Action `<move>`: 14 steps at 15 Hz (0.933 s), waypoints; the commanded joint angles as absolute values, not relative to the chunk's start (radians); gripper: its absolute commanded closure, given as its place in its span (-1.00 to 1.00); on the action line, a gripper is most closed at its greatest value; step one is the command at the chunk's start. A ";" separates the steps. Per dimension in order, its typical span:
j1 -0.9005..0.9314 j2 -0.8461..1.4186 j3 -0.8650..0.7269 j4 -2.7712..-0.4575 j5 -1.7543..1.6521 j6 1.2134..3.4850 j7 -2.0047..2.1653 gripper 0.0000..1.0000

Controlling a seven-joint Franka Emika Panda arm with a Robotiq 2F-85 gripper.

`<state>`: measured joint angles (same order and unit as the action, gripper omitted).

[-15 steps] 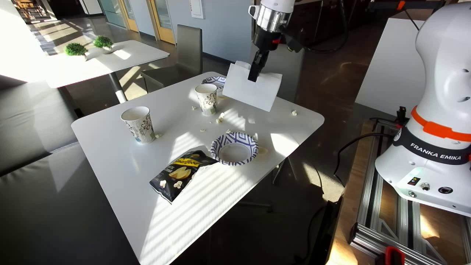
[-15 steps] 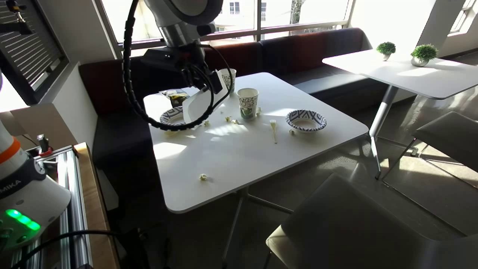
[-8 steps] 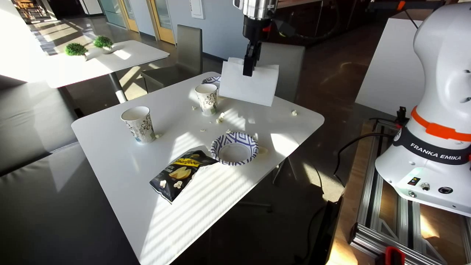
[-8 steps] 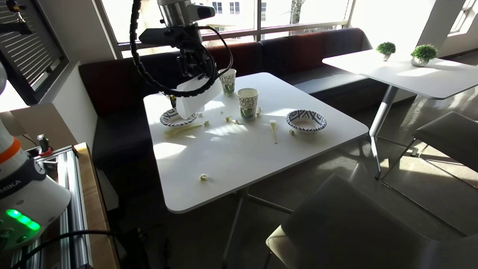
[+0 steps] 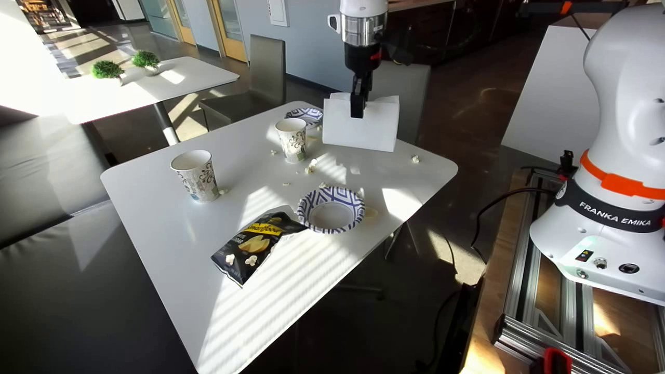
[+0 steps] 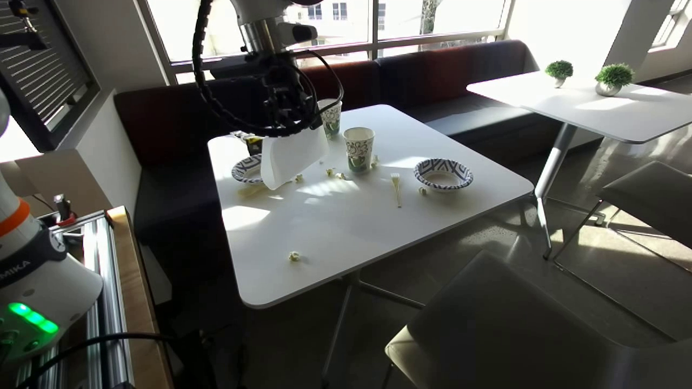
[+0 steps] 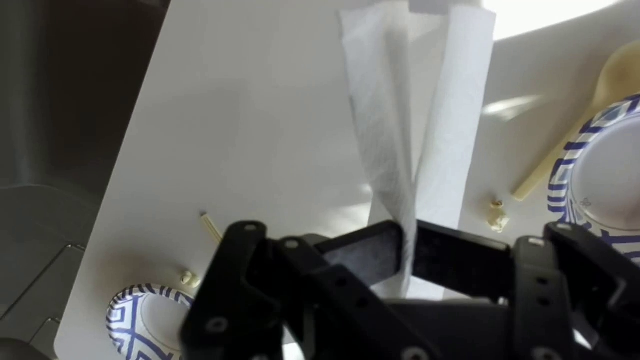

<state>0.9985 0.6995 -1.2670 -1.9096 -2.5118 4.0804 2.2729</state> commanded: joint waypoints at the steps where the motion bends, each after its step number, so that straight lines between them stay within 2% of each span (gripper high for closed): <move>1: 1.001 0.744 -1.256 -1.923 -2.512 3.994 2.284 1.00; 6: 0.951 0.712 -1.182 -1.963 -2.471 3.836 2.266 1.00; 14: 0.816 0.720 -1.018 -1.984 -2.418 3.752 2.241 1.00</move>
<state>0.8630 0.7359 -1.0696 -1.9654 -2.4375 3.7911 2.2697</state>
